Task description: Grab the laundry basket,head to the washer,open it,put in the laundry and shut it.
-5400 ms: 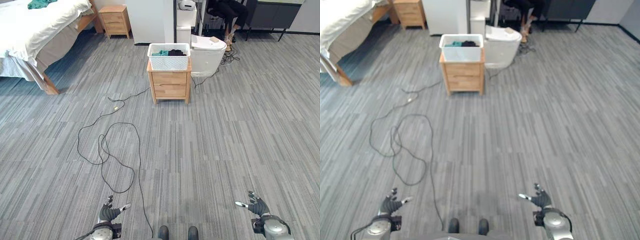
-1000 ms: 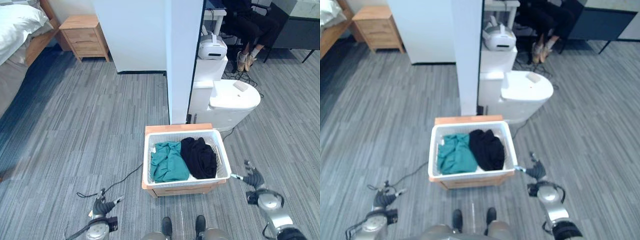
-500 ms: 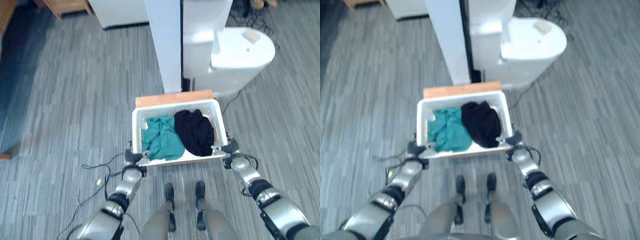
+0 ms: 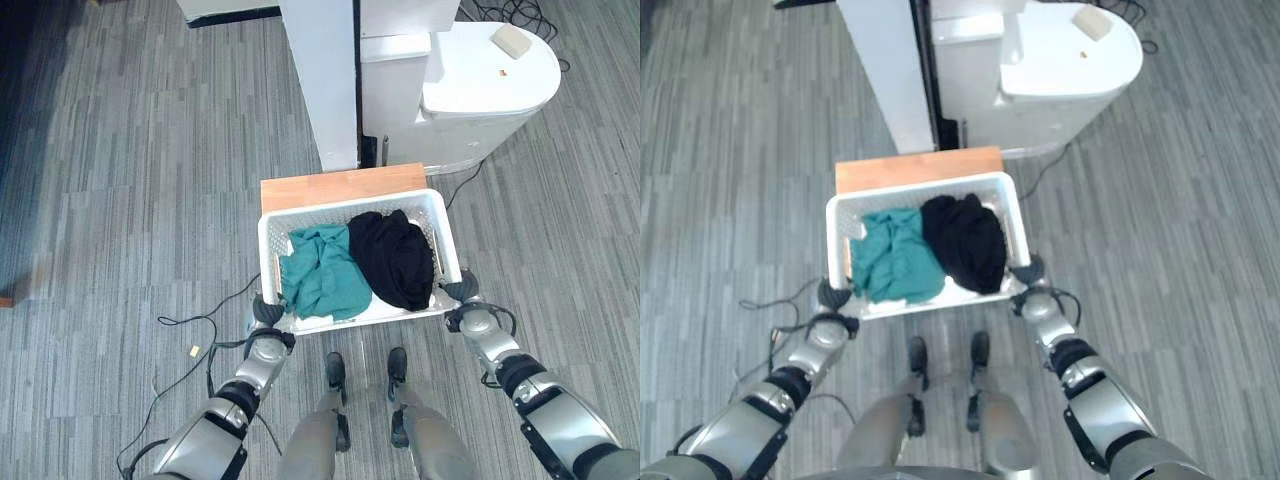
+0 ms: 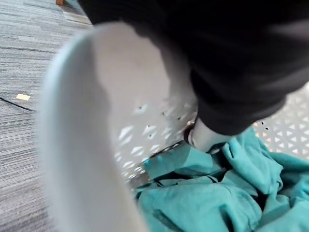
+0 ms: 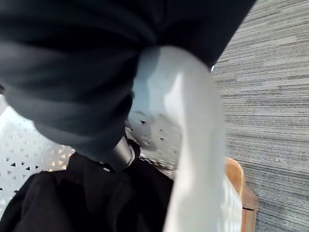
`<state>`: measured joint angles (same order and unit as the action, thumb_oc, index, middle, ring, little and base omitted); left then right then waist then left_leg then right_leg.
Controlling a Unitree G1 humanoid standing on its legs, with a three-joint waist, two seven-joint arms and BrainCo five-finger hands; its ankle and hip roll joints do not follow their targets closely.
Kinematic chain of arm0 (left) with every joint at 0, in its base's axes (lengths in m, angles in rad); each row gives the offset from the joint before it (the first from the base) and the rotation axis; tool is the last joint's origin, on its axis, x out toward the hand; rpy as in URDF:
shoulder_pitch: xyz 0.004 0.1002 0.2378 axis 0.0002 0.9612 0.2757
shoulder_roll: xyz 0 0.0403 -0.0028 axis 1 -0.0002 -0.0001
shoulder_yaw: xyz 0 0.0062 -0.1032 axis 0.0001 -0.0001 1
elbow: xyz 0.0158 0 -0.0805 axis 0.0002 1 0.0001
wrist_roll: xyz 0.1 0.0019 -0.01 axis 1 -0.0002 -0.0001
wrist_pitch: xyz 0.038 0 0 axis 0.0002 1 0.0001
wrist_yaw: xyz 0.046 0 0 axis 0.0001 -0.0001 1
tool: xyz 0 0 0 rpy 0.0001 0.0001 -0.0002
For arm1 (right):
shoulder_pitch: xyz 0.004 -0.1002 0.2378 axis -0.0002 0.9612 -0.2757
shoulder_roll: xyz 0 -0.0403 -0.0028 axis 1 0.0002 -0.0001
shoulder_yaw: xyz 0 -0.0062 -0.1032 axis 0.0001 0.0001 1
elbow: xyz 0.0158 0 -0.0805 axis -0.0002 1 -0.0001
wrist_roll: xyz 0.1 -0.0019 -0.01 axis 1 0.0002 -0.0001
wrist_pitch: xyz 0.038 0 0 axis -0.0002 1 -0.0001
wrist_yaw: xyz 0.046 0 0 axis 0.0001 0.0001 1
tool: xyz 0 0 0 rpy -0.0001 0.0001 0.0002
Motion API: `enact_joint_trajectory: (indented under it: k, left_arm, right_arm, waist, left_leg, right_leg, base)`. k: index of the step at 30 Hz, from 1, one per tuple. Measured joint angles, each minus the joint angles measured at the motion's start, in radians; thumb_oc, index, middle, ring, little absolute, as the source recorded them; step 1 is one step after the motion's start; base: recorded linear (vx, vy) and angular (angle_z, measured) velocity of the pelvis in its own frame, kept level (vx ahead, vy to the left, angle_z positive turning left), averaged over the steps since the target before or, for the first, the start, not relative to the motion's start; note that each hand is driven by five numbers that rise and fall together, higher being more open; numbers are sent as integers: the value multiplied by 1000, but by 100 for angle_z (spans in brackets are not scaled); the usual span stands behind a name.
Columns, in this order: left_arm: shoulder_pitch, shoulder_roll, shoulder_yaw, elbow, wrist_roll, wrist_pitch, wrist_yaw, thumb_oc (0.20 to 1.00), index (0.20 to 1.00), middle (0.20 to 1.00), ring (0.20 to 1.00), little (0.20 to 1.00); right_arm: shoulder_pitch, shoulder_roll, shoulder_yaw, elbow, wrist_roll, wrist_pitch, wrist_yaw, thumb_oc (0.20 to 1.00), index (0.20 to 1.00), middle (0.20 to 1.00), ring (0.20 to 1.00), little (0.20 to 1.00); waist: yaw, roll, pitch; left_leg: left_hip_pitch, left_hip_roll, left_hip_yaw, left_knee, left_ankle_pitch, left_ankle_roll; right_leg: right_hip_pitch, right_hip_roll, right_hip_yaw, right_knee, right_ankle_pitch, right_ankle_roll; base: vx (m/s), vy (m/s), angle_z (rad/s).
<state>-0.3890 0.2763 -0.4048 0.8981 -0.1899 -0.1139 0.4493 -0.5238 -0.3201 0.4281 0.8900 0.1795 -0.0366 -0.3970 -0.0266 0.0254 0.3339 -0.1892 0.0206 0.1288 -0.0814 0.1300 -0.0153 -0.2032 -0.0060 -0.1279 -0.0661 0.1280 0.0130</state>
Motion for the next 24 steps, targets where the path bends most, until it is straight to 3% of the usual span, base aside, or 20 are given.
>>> enact_joint_trajectory:
  k: [7,11,14,17,18,19,20,21,22,23,24]
  left_arm:
    - [325,13,87,-449,-1,30,-19,200,200,200,200,200]
    - [426,23,121,-620,-1,29,-42,200,200,200,200,200]
    - [439,32,130,-682,-1,30,-63,200,200,200,200,200]
    - [457,53,130,-712,0,30,-82,200,200,200,200,200]
    - [458,56,135,-714,0,30,-88,200,200,200,200,200]
    - [444,56,126,-719,1,31,-103,200,200,200,200,200]
    - [451,63,128,-723,3,32,-104,200,200,200,200,200]
    - [451,73,129,-723,3,33,-105,200,200,200,200,200]
    - [452,77,130,-723,3,35,-114,200,200,200,200,200]
    - [457,76,136,-723,3,37,-129,200,200,200,200,200]
    - [465,75,137,-723,7,36,-136,200,200,200,200,200]
  right_arm:
    - [344,-57,-130,-442,-58,26,14,200,200,200,200,200]
    - [488,-52,-219,-668,-97,24,38,200,200,200,200,200]
    - [541,-42,-268,-760,-102,22,51,200,200,200,200,200]
    - [573,-25,-288,-807,-102,22,74,200,200,200,200,200]
    - [573,-23,-289,-808,-102,22,74,200,200,200,200,200]
    - [584,-27,-300,-806,-102,22,78,200,200,200,200,200]
    - [586,-18,-304,-802,-102,22,80,200,200,200,200,200]
    - [592,-17,-304,-803,-102,21,83,200,200,200,200,200]
    - [598,-17,-302,-801,-102,20,86,200,200,200,200,200]
    - [614,-12,-302,-798,-102,18,86,200,200,200,200,200]
    - [619,-10,-302,-796,-102,16,87,200,200,200,200,200]
  waist:
    - [-4,-3,4]
    - [-42,-7,2]
    - [-80,-9,-1]
    - [-151,-26,-22]
    - [-154,-27,-23]
    - [-177,-33,-25]
    - [-162,-38,-29]
    - [-167,-47,-35]
    - [-175,-46,-36]
    - [-174,-41,-44]
    - [-162,-39,-47]
  left_leg:
    - [107,3,32,-1,-32,1]
    - [167,4,82,-6,-59,3]
    - [194,3,157,-6,-82,0]
    - [209,3,304,-1,-93,15]
    - [211,4,322,-1,-98,20]
    - [227,10,393,-1,-105,21]
    - [247,18,459,0,-113,24]
    - [262,23,478,-1,-118,25]
    - [288,37,504,-1,-144,6]
    - [309,65,579,11,-153,-18]
    - [320,78,609,19,-153,-18]
  right_leg:
    - [96,4,33,-14,-4,4]
    - [133,7,86,-14,-9,3]
    - [117,11,163,-1,-3,12]
    - [62,23,265,24,8,28]
    - [59,20,268,28,9,29]
    - [37,13,236,28,9,35]
    - [12,-9,136,60,-19,34]
    - [-5,-25,95,73,-14,44]
    - [-6,-32,10,82,-27,39]
    - [-24,-56,-148,137,-39,37]
    - [-39,-84,-262,181,-65,13]
  base:
    - [89,34,-15]
    - [48,86,-43]
    - [-20,86,-78]
    - [-57,17,-117]
    - [-42,-67,-133]
    - [52,-58,-166]
    - [78,-51,-184]
    - [74,-161,-181]
    - [-7,-235,-152]
    - [-11,-245,-149]
    - [14,-171,-143]
